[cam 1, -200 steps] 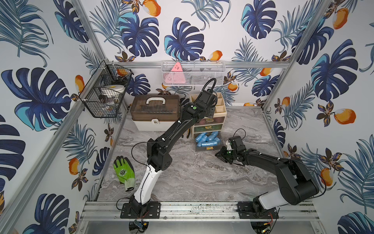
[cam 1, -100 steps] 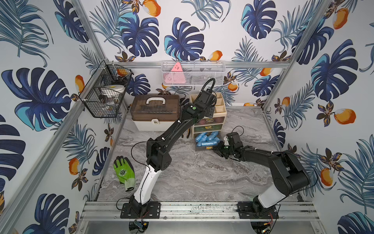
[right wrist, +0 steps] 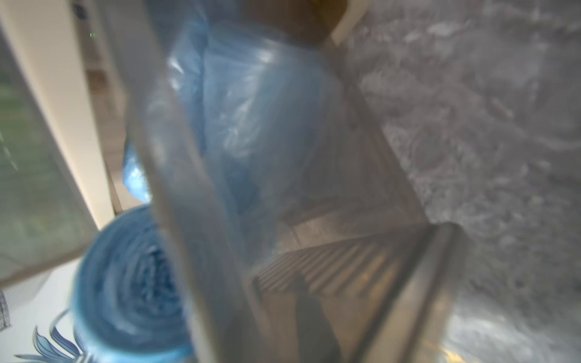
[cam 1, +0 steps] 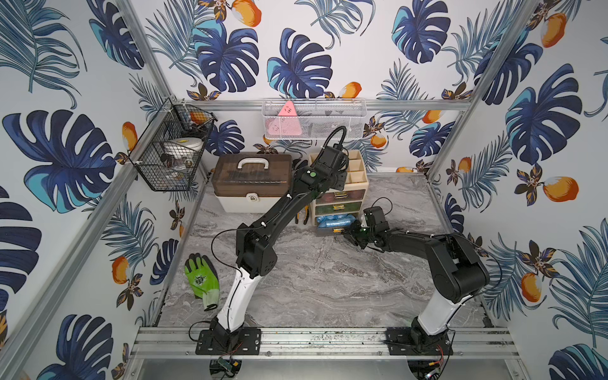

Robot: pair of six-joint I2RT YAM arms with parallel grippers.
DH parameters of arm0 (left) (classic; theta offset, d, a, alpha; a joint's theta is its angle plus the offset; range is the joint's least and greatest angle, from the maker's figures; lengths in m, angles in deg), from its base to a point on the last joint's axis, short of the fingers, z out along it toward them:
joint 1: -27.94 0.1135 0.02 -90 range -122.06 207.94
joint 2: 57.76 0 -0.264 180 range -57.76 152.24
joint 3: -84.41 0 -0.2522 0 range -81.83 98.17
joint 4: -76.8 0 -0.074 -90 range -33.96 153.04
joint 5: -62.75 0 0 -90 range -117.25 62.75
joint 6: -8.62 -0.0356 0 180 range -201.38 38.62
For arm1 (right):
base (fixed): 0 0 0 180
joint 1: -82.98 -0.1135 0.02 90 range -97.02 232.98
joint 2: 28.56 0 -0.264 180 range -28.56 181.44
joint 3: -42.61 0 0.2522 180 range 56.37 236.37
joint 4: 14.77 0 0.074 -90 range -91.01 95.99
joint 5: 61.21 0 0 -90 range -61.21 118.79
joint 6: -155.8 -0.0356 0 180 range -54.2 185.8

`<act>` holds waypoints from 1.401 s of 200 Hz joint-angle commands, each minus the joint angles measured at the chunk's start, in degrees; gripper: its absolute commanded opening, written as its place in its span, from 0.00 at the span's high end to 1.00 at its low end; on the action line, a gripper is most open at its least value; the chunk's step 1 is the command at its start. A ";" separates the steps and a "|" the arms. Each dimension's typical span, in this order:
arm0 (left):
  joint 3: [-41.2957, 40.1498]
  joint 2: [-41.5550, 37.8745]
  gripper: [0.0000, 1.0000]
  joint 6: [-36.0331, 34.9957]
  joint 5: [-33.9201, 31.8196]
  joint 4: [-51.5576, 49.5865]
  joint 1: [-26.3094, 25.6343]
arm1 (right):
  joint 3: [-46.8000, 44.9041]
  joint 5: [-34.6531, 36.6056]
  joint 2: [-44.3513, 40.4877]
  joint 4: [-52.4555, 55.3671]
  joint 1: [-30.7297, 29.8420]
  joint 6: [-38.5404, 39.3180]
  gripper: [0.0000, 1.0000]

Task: Sort the rolls of trash bags by color and place them into the drawer
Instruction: Adjust the drawer in the storage box, then adjust the roll of trash bags in the drawer.

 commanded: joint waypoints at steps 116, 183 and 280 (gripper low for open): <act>-0.93 -1.18 0.54 0.43 2.83 -2.01 1.90 | 4.65 2.10 -10.18 7.52 0.38 9.28 0.94; -2.13 -1.67 0.54 0.59 4.03 -1.54 2.52 | 8.33 2.17 -2.05 5.93 0.25 8.69 0.99; -2.82 -1.34 0.54 1.29 5.56 -1.25 3.35 | 11.96 2.42 4.82 4.19 -0.35 4.84 0.99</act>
